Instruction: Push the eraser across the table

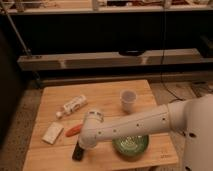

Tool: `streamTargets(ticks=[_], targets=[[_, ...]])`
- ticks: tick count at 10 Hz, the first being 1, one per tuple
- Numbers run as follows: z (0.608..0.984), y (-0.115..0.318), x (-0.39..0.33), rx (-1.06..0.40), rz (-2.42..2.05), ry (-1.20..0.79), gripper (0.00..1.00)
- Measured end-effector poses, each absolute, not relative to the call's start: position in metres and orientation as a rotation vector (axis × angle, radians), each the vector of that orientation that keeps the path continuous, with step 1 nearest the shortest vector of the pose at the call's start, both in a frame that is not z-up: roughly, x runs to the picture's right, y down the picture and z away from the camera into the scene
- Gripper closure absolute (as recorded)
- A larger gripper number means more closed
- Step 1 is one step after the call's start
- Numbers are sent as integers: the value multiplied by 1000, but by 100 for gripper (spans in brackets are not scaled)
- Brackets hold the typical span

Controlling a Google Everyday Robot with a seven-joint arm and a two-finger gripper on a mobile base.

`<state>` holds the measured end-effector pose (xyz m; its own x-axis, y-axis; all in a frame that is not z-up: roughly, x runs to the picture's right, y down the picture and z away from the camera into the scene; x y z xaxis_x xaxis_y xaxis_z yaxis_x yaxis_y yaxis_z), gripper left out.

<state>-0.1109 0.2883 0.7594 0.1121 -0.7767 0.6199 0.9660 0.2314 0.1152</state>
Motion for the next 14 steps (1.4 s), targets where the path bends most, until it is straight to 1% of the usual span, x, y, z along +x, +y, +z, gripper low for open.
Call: streamTargets(ticks=[8, 11, 14], targets=[[769, 286, -161, -341, -1428, -717, 100], [769, 289, -184, -336, -1479, -748, 100], [767, 293, -193, -337, -1497, -770, 100]])
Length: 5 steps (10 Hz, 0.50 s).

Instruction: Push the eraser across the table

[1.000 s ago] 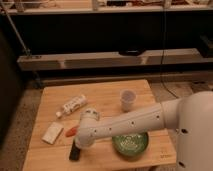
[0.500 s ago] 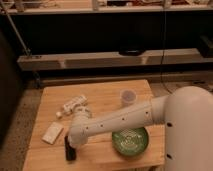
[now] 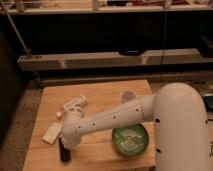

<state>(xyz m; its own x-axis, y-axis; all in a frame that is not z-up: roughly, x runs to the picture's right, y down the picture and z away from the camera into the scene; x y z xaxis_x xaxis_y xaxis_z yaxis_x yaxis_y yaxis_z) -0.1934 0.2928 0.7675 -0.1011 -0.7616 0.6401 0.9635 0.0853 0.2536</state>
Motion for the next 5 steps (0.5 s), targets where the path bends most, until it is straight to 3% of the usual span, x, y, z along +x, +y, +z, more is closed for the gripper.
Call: streamTargets(ticks=[5], targets=[[749, 300, -223, -306, -1574, -822, 100]])
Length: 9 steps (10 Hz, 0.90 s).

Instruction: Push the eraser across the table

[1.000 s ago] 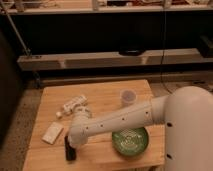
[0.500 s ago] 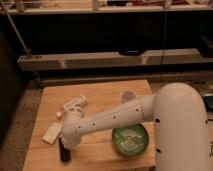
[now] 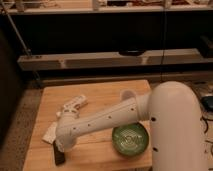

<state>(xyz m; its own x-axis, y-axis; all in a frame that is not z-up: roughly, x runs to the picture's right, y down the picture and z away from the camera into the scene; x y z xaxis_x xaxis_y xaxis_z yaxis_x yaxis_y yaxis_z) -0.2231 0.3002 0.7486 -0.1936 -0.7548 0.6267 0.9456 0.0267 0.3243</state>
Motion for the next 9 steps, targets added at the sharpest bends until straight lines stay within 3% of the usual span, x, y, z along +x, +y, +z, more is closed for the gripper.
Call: streamTargets(ticks=[9], targets=[[746, 306, -254, -281, -1644, -848, 100]])
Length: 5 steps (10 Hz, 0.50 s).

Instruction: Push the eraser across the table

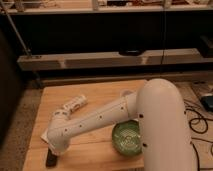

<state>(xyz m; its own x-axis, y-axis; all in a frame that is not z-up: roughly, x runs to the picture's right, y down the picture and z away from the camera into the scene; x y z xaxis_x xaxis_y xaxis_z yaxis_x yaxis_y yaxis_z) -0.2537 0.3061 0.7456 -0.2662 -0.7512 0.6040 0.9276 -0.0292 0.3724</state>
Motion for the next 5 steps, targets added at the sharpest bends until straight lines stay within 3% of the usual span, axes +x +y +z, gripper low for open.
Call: streamTargets(ticks=[5], targets=[[732, 296, -275, -201, -1648, -903, 100]])
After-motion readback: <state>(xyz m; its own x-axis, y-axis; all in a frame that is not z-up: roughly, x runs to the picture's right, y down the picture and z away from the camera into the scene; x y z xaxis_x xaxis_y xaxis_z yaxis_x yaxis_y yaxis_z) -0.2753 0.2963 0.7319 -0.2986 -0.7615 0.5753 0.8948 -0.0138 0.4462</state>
